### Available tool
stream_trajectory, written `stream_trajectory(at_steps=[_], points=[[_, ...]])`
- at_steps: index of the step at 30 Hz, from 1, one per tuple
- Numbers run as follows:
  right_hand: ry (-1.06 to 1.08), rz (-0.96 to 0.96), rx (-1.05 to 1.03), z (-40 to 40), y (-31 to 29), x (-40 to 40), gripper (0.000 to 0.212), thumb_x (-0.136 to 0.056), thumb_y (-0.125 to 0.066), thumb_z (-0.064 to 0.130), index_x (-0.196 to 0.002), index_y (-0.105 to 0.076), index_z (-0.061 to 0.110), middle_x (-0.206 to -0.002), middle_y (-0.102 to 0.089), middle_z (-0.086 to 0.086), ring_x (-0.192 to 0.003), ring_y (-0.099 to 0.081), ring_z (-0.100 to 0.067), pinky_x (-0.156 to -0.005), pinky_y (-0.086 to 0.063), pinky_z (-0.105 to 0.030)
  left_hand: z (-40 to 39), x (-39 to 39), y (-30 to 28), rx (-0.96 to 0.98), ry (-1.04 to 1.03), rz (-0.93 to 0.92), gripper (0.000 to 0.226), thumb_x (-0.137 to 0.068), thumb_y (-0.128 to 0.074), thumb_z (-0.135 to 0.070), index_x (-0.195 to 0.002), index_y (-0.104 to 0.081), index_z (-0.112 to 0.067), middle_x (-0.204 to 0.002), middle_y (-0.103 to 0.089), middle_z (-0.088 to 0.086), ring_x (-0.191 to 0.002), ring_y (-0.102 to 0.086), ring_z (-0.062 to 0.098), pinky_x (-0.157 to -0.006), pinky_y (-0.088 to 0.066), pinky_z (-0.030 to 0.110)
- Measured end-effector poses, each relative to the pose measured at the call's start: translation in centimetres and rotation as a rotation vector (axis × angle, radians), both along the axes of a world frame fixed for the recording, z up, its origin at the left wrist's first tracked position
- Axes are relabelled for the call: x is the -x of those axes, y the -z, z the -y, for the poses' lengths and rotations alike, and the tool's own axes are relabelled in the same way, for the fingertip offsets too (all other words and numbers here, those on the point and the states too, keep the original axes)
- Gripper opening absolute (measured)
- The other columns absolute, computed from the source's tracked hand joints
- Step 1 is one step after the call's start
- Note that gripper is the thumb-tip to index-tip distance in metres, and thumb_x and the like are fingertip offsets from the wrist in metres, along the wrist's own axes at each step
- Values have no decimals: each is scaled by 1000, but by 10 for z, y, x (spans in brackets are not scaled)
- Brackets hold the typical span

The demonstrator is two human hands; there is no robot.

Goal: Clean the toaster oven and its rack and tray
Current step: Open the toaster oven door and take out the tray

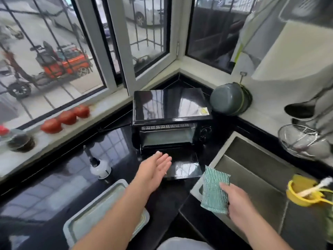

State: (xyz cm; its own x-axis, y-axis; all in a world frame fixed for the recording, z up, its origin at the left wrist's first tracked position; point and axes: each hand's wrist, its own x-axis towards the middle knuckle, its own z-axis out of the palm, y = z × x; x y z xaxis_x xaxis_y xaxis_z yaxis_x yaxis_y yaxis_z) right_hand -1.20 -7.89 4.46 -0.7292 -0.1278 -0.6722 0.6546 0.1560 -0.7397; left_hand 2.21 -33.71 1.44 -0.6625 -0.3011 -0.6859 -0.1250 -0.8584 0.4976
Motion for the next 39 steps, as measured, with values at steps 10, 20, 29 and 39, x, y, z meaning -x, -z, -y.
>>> stream_trajectory(at_steps=[10,20,29,39], points=[[150,-28,-13,-18,-7,-19,26,-104,-48,15,-109,-69,1,-99,-75,-16,-90,-74,-32,-78,-57,-43,44,118,4,18,-254,25,25,-111,-40,-9,-94,-57,-13,-113,-63,14,-121,-65,31,-107,-49,42],[145,-27,15,-39,2,-18,23,-102,-49,9,-104,-69,-3,-93,-76,-17,-79,-74,-29,-65,-54,-34,-10,50,11,74,-263,131,11,-104,-46,-2,-99,-56,-1,-93,-67,17,-85,-71,26,-94,-59,42],[-104,37,28,-26,18,-5,22,-102,-49,11,-108,-68,1,-100,-74,-20,-96,-70,-37,-86,-56,-49,-66,-95,17,117,-381,141,13,-101,-48,0,-106,-60,1,-91,-73,15,-84,-78,25,-69,-62,33],[-426,138,10,30,46,-49,23,-103,-49,14,-116,-63,1,-110,-71,-18,-100,-68,-33,-88,-54,-45,-79,-248,31,-1,-803,222,15,-107,-47,-3,-106,-60,4,-116,-69,25,-98,-71,31,-75,-58,37]])
